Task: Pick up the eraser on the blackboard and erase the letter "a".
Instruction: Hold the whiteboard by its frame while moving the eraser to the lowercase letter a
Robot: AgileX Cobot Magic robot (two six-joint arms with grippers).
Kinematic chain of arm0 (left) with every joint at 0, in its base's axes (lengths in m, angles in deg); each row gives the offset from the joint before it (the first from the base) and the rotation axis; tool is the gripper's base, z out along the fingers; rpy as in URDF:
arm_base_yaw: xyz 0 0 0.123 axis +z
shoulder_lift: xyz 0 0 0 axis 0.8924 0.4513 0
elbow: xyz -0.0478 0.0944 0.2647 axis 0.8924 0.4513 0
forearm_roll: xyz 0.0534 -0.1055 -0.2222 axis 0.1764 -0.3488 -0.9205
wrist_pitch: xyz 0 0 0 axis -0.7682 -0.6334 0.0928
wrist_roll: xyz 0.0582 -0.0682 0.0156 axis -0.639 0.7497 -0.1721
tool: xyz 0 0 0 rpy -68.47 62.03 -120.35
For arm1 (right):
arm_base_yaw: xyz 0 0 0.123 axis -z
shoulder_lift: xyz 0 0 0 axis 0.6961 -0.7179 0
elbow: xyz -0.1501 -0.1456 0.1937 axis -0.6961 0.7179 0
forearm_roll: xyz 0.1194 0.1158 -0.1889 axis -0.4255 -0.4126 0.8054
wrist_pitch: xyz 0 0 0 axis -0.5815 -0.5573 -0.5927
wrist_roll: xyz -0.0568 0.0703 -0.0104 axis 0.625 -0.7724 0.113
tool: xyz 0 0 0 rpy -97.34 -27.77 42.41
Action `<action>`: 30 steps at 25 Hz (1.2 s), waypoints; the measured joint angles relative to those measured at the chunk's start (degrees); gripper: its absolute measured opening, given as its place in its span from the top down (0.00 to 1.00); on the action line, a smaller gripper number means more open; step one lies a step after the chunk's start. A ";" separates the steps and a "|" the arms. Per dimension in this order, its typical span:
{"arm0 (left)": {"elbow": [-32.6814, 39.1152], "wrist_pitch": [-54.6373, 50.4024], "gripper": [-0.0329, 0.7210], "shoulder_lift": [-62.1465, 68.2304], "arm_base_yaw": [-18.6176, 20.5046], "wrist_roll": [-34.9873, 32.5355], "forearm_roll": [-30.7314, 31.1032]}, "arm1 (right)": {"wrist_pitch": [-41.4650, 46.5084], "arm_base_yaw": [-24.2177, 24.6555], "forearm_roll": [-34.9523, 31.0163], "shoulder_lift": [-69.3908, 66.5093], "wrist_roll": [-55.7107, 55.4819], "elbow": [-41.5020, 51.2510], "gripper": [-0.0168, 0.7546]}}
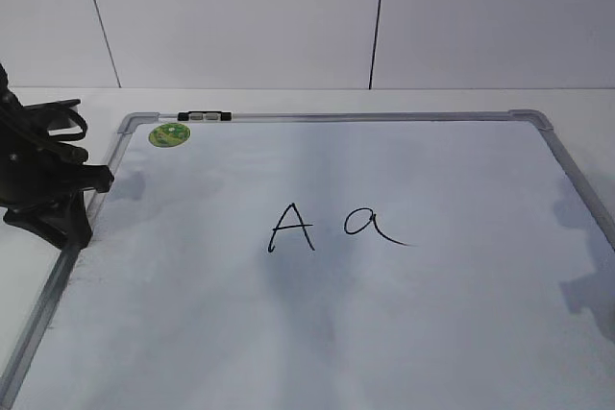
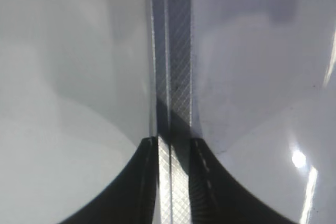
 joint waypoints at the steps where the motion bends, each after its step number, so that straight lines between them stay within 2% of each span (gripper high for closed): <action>1: 0.00 0.00 0.79 0.00 0.00 0.00 0.00 | 0.14 0.00 -0.11 0.00 0.00 -0.26 0.28; 10: 0.00 -0.09 0.80 0.00 0.00 0.00 0.00 | 2.38 0.00 -1.72 0.00 0.73 -4.38 0.28; 17: 0.00 -0.09 0.81 0.00 0.00 0.00 0.00 | 3.13 0.00 -7.32 0.10 3.82 -6.05 0.28; 20: -0.12 -0.22 0.86 0.00 0.00 -0.30 0.72 | 3.92 0.00 -8.02 0.10 4.08 -7.70 0.28; 25: -0.21 -0.31 0.87 0.00 0.00 -0.30 0.99 | 5.99 0.00 -10.67 0.10 6.26 -12.34 0.28; 30: -0.21 -0.34 0.88 0.00 0.00 -0.30 1.07 | 6.52 -3.38 -11.39 0.10 6.43 -16.68 0.28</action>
